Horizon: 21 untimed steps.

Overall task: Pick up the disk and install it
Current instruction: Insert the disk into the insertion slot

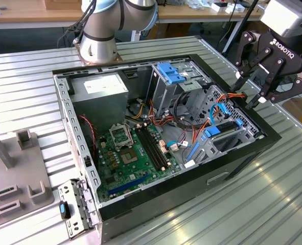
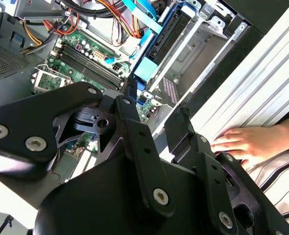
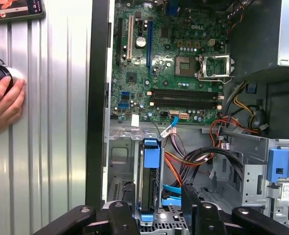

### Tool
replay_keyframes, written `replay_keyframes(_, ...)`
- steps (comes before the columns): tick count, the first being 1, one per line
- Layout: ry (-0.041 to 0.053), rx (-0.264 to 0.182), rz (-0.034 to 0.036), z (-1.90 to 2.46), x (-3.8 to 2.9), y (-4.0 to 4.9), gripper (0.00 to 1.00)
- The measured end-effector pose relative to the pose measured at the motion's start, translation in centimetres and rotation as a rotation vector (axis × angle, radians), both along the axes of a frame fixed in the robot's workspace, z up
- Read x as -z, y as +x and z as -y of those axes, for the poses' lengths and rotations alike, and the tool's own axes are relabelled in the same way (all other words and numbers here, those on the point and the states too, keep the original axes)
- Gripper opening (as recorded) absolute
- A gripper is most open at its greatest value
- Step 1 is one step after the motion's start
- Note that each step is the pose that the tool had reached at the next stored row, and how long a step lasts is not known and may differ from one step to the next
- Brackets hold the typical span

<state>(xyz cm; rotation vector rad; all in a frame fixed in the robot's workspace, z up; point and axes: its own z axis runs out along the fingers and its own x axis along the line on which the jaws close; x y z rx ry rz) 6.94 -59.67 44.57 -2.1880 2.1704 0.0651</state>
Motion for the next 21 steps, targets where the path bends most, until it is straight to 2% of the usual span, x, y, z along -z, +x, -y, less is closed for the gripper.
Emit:
replay_keyframes(8, 0.0002, 0.0, 0.0001, 0.0, 0.04, 0.0, 0.5)
replay_keyframes(12, 0.0001, 0.0, 0.0, 0.0, 0.39, 0.0, 0.5)
replay_keyframes(15, -0.0008, 0.0, 0.0, -0.01, 1.18, 0.06, 0.5)
replay_keyframes(18, -0.0028, 0.0, 0.0, -0.2, 1.69, 0.77, 0.5)
replay_keyframes(21, -0.0038, -0.001, 0.0, -0.3, 2.74, 1.19, 0.5)
